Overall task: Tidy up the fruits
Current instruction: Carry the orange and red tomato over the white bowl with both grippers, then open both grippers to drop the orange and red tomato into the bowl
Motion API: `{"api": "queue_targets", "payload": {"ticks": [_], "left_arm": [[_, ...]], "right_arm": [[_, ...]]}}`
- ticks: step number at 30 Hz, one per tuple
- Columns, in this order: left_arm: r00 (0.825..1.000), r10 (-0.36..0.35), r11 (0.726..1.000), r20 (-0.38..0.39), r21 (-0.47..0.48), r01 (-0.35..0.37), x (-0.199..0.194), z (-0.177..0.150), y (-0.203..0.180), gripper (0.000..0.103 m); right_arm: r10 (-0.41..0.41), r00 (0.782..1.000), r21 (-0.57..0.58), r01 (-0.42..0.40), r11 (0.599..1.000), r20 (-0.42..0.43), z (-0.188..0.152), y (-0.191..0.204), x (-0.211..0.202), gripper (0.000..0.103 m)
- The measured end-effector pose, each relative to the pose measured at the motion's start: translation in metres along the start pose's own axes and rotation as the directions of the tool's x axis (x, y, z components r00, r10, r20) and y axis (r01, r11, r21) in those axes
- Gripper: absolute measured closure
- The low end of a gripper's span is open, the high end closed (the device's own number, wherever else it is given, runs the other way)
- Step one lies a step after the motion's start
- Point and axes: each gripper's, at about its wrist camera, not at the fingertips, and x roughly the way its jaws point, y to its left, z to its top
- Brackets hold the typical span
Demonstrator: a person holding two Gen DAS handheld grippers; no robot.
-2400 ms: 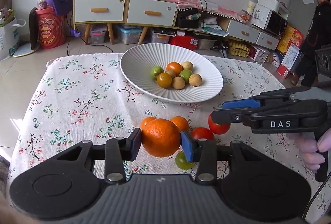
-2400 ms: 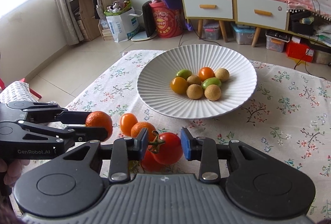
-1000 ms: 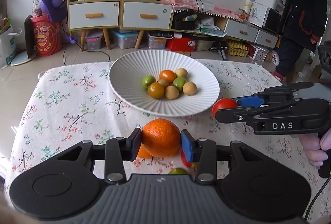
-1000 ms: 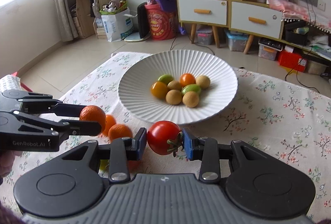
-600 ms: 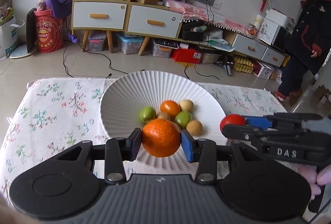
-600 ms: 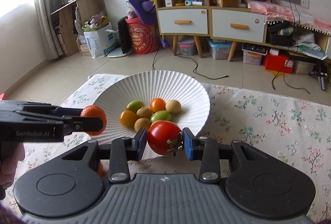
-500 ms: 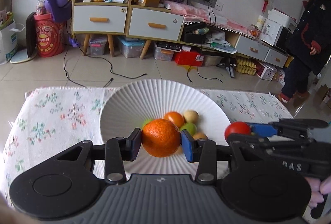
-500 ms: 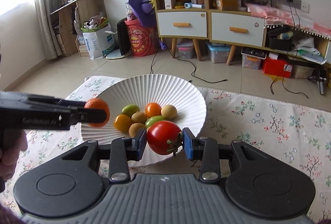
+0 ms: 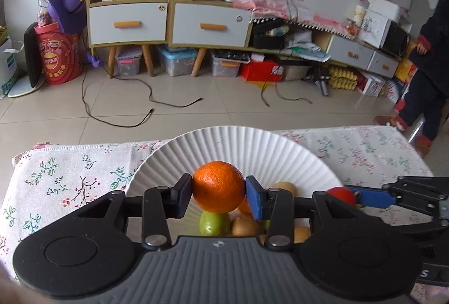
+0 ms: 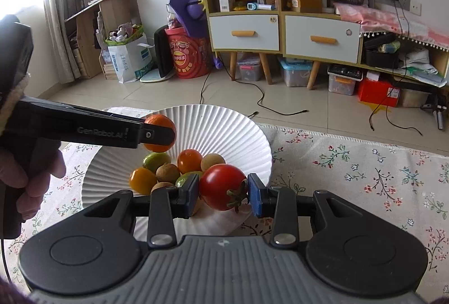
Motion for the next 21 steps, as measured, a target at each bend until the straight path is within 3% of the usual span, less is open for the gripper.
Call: {"api": "queue_targets", "payload": {"ticks": [21], "left_arm": [[0.995,-0.043,0.999,-0.096,-0.001,0.043,0.010,0.010,0.005,0.062]], "right_arm": [[-0.001,1.000,-0.032,0.001,0.999,0.000,0.007,0.004,0.018,0.069]]}}
